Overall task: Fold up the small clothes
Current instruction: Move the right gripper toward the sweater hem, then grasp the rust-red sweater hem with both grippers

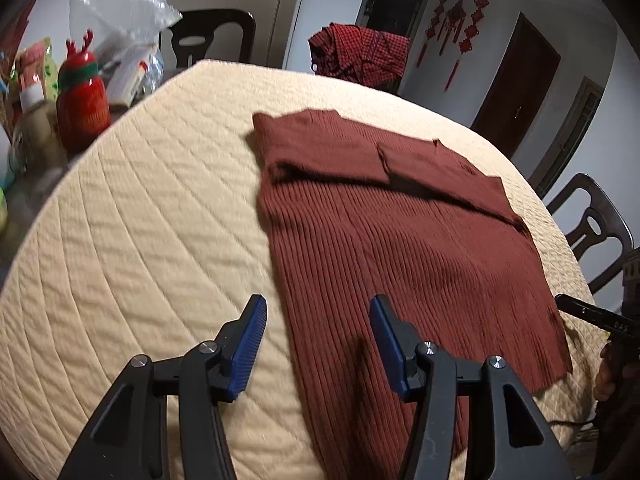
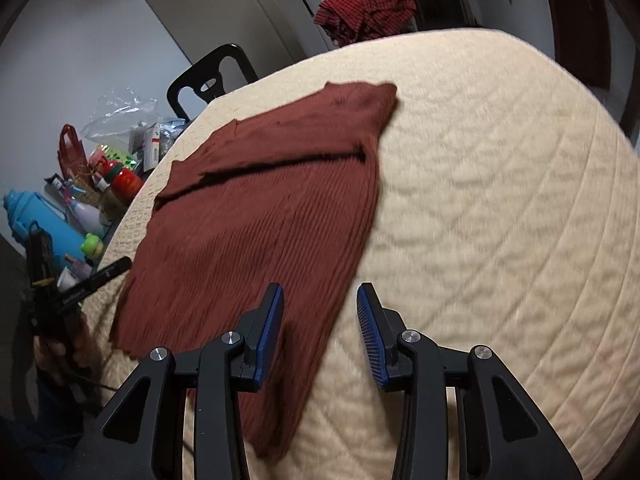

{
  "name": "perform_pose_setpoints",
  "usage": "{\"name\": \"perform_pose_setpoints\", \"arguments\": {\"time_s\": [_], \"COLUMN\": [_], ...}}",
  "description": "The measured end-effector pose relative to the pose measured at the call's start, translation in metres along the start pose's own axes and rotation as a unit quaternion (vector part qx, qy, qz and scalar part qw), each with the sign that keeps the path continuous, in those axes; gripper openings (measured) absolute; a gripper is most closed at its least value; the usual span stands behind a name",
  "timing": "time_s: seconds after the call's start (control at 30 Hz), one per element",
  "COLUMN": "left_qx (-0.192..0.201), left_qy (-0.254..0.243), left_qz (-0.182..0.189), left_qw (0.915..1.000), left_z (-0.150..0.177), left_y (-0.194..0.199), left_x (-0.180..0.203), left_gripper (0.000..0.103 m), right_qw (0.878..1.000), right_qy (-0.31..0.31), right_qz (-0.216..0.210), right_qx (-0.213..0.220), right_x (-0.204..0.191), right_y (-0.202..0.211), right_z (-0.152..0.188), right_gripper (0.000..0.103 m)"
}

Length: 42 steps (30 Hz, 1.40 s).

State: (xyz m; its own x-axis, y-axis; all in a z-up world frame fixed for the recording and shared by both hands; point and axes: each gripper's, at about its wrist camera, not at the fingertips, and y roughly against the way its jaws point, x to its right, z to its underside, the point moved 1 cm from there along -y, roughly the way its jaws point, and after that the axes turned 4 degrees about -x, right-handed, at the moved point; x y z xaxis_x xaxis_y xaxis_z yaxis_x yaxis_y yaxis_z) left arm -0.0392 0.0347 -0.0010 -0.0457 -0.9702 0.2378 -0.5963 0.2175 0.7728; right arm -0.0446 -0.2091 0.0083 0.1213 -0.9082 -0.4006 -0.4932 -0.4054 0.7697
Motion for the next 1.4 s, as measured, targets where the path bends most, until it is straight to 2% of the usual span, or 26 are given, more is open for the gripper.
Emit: {"name": "perform_pose_setpoints", "arguments": {"time_s": [0.1,0.23,0.33,0.5,0.73,0.8,0.83,0.9,0.97,1.0,1.1,1.17,1.27,1.4], "left_qx": [0.0,-0.003,0.002,0.005,0.007,0.006,0.006,0.005,0.004,0.003,0.003,0.017,0.035,0.027], "left_qy": [0.0,0.02,0.021,0.044,0.058,0.06,0.064,0.073,0.082,0.085,0.08,0.075,0.08,0.088], "left_qz": [0.006,0.042,0.049,0.082,0.089,0.08,0.078,0.077,0.075,0.076,0.07,0.066,0.066,0.068], "left_qw": [1.0,0.9989,0.9986,0.9956,0.9943,0.9949,0.9949,0.9944,0.9938,0.9935,0.9944,0.9949,0.994,0.9934], "left_z": [0.01,0.019,0.026,0.034,0.031,0.03,0.031,0.031,0.032,0.032,0.03,0.027,0.026,0.036], "left_y": [0.002,0.01,0.014,0.019,0.016,0.014,0.014,0.014,0.013,0.012,0.014,0.022,0.038,0.041], "left_x": [0.001,0.0,0.002,0.0,0.001,0.0,-0.003,-0.008,-0.012,-0.013,-0.014,-0.016,-0.026,-0.034], "left_gripper": [0.056,0.056,0.056,0.056,0.055,0.04,0.037,0.025,0.018,0.012,0.009,0.009,0.009,0.009], "right_qw": [1.0,0.999,0.998,0.996,0.992,0.993,0.993,0.993,0.993,0.993,0.993,0.991,0.99,0.991], "right_qy": [0.001,-0.001,0.004,-0.005,-0.035,-0.032,-0.031,-0.035,-0.041,-0.041,-0.037,-0.039,-0.04,-0.053], "right_qz": [-0.011,-0.048,-0.059,-0.088,-0.119,-0.11,-0.106,-0.105,-0.106,-0.106,-0.112,-0.129,-0.133,-0.126], "right_qx": [0.0,-0.012,-0.018,-0.028,-0.024,-0.026,-0.027,-0.028,-0.028,-0.028,-0.023,-0.007,0.009,0.0], "right_x": [-0.004,-0.008,-0.013,-0.015,-0.009,-0.009,-0.009,-0.006,-0.003,-0.003,-0.006,-0.007,-0.003,0.01], "right_y": [0.003,0.006,0.006,0.004,-0.001,-0.002,-0.002,-0.002,-0.004,-0.004,-0.002,0.007,0.023,0.029], "right_z": [0.011,0.023,0.03,0.034,0.03,0.03,0.03,0.031,0.031,0.031,0.03,0.029,0.031,0.042], "right_gripper": [0.039,0.039,0.039,0.04,0.037,0.029,0.023,0.017,0.014,0.012,0.008,0.007,0.007,0.007]}}
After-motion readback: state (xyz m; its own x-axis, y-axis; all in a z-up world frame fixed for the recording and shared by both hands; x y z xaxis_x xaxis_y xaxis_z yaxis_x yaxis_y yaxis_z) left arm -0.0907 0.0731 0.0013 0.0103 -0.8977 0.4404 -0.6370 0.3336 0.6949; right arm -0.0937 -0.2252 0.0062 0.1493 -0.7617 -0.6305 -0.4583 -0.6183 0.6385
